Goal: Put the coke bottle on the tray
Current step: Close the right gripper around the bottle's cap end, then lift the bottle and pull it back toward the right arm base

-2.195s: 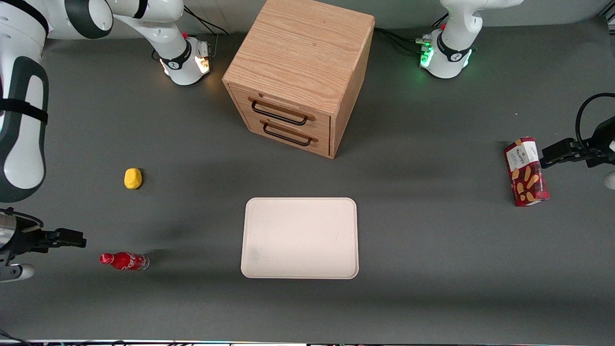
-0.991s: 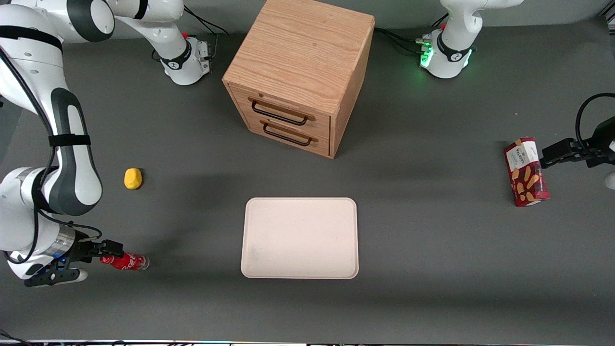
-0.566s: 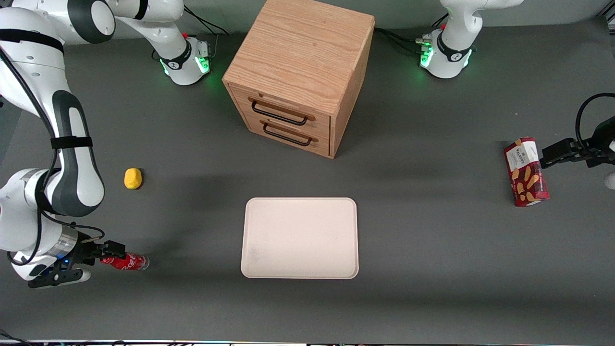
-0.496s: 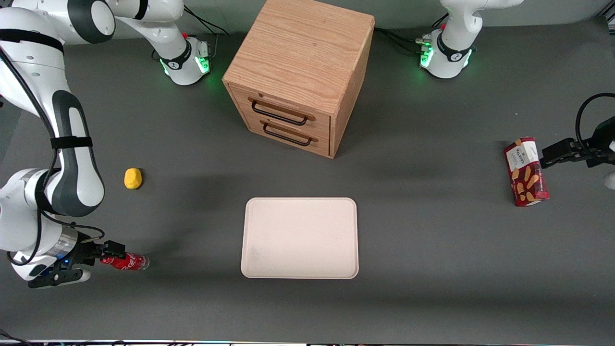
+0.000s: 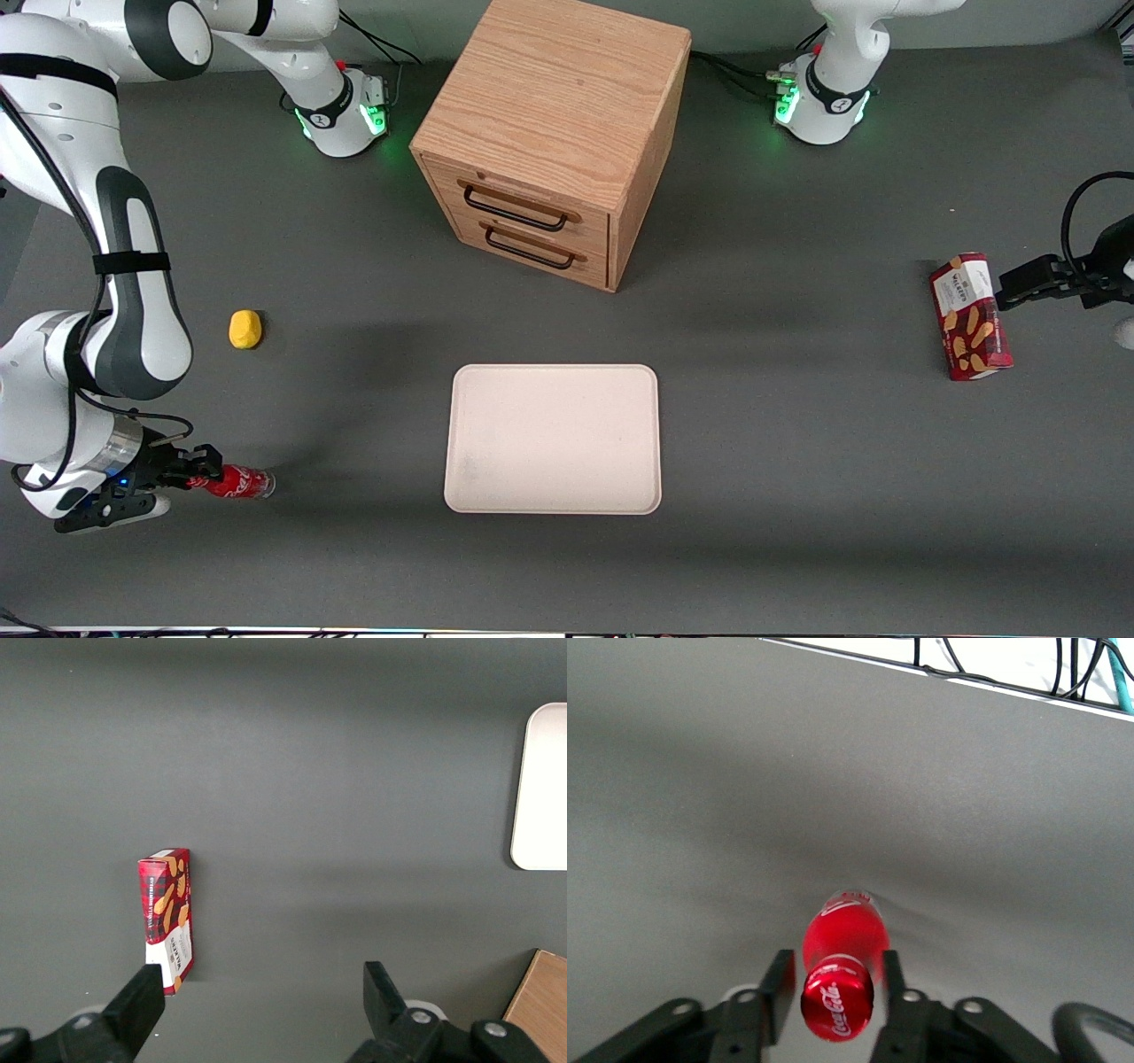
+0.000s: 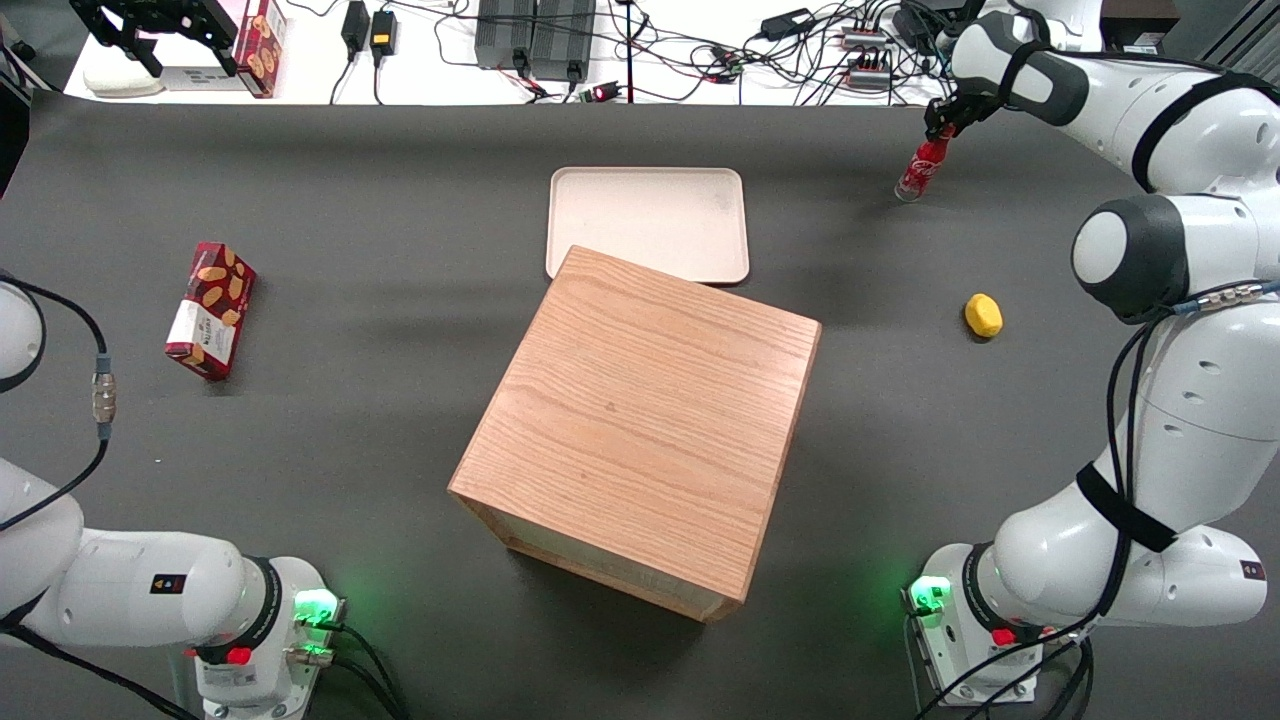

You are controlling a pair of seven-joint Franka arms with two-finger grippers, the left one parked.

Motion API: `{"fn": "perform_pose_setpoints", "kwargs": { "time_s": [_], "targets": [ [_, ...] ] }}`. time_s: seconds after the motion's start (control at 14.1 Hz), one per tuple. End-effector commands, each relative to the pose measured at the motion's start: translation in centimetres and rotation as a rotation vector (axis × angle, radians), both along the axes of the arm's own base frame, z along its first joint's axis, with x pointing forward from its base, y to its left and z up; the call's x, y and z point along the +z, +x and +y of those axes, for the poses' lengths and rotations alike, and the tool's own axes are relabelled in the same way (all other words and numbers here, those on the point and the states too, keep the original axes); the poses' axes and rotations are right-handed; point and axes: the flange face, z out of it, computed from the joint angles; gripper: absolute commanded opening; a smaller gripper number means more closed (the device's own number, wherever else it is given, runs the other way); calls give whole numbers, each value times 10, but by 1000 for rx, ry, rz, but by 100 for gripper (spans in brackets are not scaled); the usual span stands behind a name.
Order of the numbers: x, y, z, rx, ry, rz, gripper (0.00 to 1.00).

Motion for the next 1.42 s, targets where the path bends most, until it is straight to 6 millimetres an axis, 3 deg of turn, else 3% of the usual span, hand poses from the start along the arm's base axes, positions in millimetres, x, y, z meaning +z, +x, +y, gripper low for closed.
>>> {"fn": "perform_pose_setpoints", "kwargs": {
  "time_s": [0.0,0.07,0.35,0.71,0.99,1.35],
  "targets": [
    [2,0,-2,23,14,-10,7],
    [3,0,-2,23,14,-10,0],
    [18,-2,-4,22,16,3,0],
    [60,-10,-14,18,17,82,0],
    [120,-20,-15,22,14,110,0],
    [207,-58,-16,25,-30,128,0]
  ]
}}
